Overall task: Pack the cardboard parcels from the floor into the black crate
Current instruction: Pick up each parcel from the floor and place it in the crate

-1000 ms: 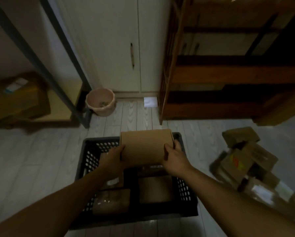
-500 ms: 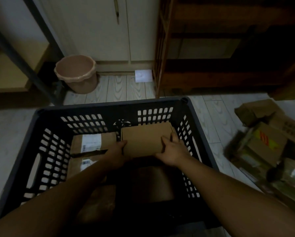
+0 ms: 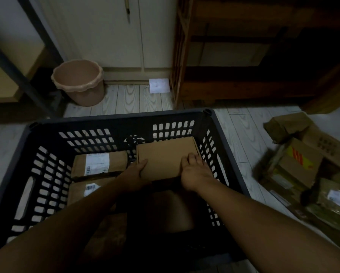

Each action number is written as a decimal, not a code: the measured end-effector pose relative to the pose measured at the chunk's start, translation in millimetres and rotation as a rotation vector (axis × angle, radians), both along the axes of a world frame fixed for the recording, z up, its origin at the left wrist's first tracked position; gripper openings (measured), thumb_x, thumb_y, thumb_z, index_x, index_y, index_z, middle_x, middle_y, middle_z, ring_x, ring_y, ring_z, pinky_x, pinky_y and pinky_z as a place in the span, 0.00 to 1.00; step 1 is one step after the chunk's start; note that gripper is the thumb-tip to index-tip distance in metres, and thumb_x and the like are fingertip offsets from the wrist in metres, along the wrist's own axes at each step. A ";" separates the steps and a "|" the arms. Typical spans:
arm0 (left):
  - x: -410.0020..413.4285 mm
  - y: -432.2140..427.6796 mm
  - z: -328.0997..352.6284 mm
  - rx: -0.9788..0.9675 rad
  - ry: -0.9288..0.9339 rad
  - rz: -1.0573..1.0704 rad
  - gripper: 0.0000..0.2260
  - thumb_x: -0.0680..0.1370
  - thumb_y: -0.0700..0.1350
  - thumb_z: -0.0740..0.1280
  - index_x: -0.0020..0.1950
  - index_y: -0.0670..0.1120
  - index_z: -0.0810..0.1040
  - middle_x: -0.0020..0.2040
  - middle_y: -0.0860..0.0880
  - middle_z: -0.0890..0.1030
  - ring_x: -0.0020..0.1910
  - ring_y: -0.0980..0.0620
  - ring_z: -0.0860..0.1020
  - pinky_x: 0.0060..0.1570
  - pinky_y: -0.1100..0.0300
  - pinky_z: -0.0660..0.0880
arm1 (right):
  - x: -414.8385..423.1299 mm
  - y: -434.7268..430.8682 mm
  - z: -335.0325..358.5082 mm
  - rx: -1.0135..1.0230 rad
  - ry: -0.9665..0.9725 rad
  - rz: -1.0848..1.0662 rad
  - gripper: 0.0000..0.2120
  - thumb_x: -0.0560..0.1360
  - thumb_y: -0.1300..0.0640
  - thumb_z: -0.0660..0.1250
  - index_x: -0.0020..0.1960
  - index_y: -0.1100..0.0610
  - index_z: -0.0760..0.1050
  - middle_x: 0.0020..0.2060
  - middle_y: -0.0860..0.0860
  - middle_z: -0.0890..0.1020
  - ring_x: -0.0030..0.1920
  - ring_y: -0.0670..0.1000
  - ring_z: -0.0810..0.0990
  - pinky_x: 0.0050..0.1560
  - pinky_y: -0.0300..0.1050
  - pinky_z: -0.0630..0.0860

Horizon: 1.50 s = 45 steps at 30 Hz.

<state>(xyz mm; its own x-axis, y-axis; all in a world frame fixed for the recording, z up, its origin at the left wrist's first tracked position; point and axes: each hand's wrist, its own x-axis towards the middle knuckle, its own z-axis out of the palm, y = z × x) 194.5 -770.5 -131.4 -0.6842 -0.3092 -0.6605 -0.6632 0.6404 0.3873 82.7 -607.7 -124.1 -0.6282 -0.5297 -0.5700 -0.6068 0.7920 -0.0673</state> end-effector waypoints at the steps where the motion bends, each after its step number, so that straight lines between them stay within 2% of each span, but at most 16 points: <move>1: -0.2 -3.9 8.5 -0.010 -0.010 0.005 0.38 0.76 0.53 0.65 0.77 0.50 0.44 0.78 0.42 0.47 0.76 0.42 0.53 0.74 0.51 0.55 | -1.1 -0.2 6.7 -0.009 -0.014 -0.007 0.37 0.77 0.52 0.61 0.78 0.58 0.44 0.77 0.59 0.46 0.77 0.60 0.45 0.75 0.55 0.47; 5: 6.5 -17.5 79.0 -0.018 0.021 0.080 0.38 0.75 0.53 0.68 0.77 0.52 0.48 0.77 0.43 0.52 0.75 0.42 0.55 0.73 0.45 0.57 | -2.4 6.0 77.5 -0.089 -0.015 -0.026 0.31 0.77 0.45 0.60 0.75 0.55 0.56 0.76 0.57 0.56 0.75 0.59 0.53 0.74 0.56 0.55; 8: 15.3 -14.9 170.5 -0.034 0.020 0.079 0.38 0.76 0.53 0.66 0.77 0.48 0.48 0.78 0.43 0.49 0.77 0.42 0.50 0.75 0.47 0.52 | -1.4 16.2 165.6 -0.079 -0.049 -0.039 0.30 0.78 0.45 0.59 0.75 0.55 0.59 0.76 0.57 0.56 0.75 0.60 0.54 0.73 0.55 0.56; 11: 23.9 -1.6 274.6 -0.012 0.047 0.066 0.37 0.75 0.52 0.67 0.77 0.45 0.51 0.77 0.43 0.52 0.76 0.42 0.52 0.74 0.48 0.53 | -0.4 29.8 264.8 -0.114 -0.084 -0.097 0.28 0.78 0.44 0.58 0.75 0.54 0.60 0.74 0.56 0.60 0.72 0.59 0.60 0.71 0.53 0.60; 14: 30.3 12.4 378.1 0.007 0.074 0.061 0.40 0.71 0.61 0.68 0.76 0.48 0.55 0.76 0.44 0.58 0.75 0.41 0.55 0.74 0.46 0.56 | -1.1 48.8 373.7 -0.150 -0.096 -0.134 0.26 0.79 0.46 0.57 0.75 0.54 0.59 0.74 0.57 0.61 0.72 0.58 0.60 0.70 0.52 0.60; 17: 31.0 29.0 479.7 -0.085 0.051 0.036 0.38 0.75 0.54 0.67 0.77 0.48 0.48 0.78 0.41 0.48 0.77 0.42 0.49 0.74 0.47 0.51 | -3.7 71.7 477.0 -0.158 -0.084 -0.159 0.29 0.80 0.44 0.56 0.76 0.56 0.56 0.76 0.57 0.57 0.75 0.58 0.56 0.72 0.51 0.57; 22: 33.4 58.3 602.4 -0.098 0.134 -0.011 0.39 0.75 0.56 0.66 0.77 0.51 0.46 0.78 0.44 0.44 0.77 0.44 0.47 0.74 0.52 0.50 | -2.0 121.4 598.0 -0.179 -0.001 -0.236 0.34 0.79 0.38 0.55 0.78 0.54 0.52 0.78 0.55 0.52 0.77 0.56 0.52 0.74 0.51 0.54; 29: 21.8 130.4 696.1 -0.080 0.272 -0.238 0.37 0.76 0.56 0.64 0.77 0.50 0.46 0.78 0.45 0.45 0.77 0.46 0.48 0.73 0.54 0.51 | 31.9 228.6 697.7 -0.207 0.126 -0.417 0.32 0.79 0.40 0.56 0.77 0.54 0.54 0.77 0.55 0.55 0.76 0.58 0.55 0.74 0.52 0.58; 34: 4.9 209.2 741.8 -0.056 0.322 -0.389 0.37 0.75 0.57 0.65 0.77 0.54 0.47 0.78 0.46 0.44 0.77 0.45 0.47 0.75 0.48 0.51 | 58.5 320.5 746.0 -0.199 0.205 -0.509 0.31 0.78 0.40 0.57 0.77 0.52 0.56 0.76 0.55 0.59 0.74 0.58 0.61 0.71 0.52 0.62; 41: -26.4 342.3 780.0 -0.111 0.392 -0.505 0.36 0.76 0.54 0.66 0.77 0.56 0.48 0.79 0.49 0.44 0.77 0.45 0.47 0.75 0.45 0.52 | 56.6 456.3 773.1 -0.201 0.250 -0.592 0.31 0.79 0.42 0.56 0.77 0.54 0.53 0.77 0.55 0.56 0.76 0.56 0.56 0.73 0.51 0.59; 45: -59.7 429.8 776.8 -0.111 0.387 -0.516 0.36 0.76 0.55 0.66 0.77 0.56 0.48 0.79 0.48 0.44 0.77 0.44 0.47 0.75 0.48 0.52 | 40.6 545.6 772.2 -0.169 0.226 -0.637 0.32 0.79 0.42 0.57 0.78 0.53 0.53 0.77 0.55 0.57 0.75 0.57 0.59 0.73 0.52 0.61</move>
<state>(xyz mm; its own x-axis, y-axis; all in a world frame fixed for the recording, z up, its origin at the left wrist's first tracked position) 134.8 -340.7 645.5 -0.9449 0.0698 -0.3197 -0.0863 0.8891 0.4494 123.3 -62.1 648.1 -0.9394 -0.0886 -0.3313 -0.0411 0.9882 -0.1476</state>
